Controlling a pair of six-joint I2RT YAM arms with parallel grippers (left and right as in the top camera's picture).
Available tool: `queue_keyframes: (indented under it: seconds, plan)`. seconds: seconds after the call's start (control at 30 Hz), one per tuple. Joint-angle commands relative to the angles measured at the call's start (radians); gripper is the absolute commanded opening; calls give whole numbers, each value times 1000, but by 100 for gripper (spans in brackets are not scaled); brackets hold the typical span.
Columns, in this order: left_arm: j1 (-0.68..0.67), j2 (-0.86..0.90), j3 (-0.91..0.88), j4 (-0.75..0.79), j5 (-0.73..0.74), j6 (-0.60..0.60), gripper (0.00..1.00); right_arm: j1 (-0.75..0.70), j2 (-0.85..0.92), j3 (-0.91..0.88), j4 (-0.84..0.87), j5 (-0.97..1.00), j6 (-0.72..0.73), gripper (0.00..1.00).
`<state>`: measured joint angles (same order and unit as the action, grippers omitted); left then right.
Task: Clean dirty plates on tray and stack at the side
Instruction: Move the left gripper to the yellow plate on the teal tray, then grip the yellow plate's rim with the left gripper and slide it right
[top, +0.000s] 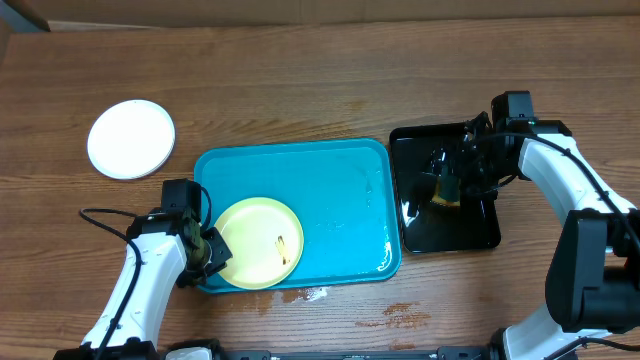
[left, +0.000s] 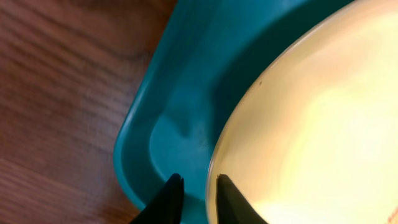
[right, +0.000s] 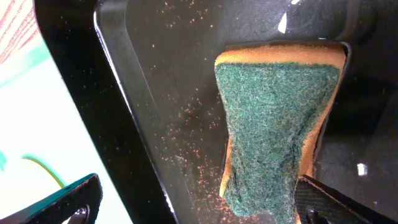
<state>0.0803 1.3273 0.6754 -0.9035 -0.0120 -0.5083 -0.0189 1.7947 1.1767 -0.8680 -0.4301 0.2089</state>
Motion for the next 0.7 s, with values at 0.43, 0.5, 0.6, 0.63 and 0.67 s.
queue_keyframes:
  seconds: [0.43, 0.5, 0.6, 0.63, 0.67]
  plan:
    - [3, 8, -5, 196, 190, 86, 4, 5, 3, 1, 3, 4, -3, 100]
    - [3, 8, -5, 195, 196, 102, 4, 5, 3, 1, 3, 4, -3, 100]
    - [3, 8, 6, 186, 199, 163, 4, 5, 3, 1, 3, 4, -3, 100]
    - [3, 8, 16, 182, 212, 166, 4, 5, 3, 1, 3, 4, -3, 100]
    - [3, 8, 23, 177, 226, 166, 4, 5, 3, 1, 3, 4, -3, 100]
